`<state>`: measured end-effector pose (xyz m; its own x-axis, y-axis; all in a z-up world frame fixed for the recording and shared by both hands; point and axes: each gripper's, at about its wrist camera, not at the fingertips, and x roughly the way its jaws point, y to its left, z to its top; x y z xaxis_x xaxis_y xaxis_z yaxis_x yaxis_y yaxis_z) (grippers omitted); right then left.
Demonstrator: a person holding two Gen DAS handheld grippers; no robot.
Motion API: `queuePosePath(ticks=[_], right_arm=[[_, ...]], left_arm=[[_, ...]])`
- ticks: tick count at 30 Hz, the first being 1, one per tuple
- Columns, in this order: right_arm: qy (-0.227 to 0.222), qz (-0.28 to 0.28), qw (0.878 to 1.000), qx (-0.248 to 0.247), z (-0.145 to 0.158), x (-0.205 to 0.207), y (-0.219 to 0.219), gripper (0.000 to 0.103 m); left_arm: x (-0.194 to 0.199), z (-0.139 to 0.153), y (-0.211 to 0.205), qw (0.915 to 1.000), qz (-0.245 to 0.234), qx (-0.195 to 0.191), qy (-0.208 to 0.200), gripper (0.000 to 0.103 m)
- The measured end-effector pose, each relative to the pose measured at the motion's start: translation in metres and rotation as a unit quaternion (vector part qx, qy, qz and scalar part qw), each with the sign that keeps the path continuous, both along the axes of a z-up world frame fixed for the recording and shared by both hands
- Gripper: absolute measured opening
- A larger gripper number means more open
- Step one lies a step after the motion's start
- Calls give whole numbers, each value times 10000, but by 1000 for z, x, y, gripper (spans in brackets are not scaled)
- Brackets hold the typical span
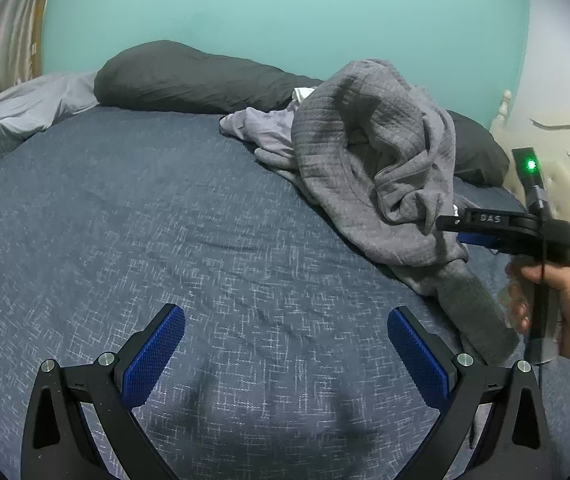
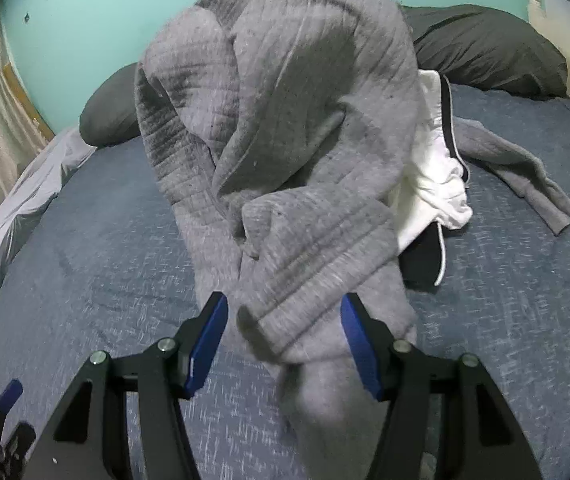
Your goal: Fold clothes
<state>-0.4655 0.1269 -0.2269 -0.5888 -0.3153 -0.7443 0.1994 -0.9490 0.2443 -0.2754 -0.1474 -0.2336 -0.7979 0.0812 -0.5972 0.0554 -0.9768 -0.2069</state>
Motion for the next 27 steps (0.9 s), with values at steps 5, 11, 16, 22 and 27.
queuePosePath(ticks=[5,11,16,22,27], right_arm=[[-100,-1,9999,91,-12,-3,-4,19],[175,327,9992,168,-1,22,4,3],[393,612,9973,22,21,64,25,2],[497,859,9951,-26,42,121,68,2],[352,746,9963,224,37,148,111,2]], left_arm=[[0,2,-4,10000,50,35,12,103],[-1,4,-8,9999,118,84,26,103],[2,11,-8,9998,124,78,116,103],[3,13,-4,9999,51,112,106,103],[4,14,1,9997,-75,223,91,103]])
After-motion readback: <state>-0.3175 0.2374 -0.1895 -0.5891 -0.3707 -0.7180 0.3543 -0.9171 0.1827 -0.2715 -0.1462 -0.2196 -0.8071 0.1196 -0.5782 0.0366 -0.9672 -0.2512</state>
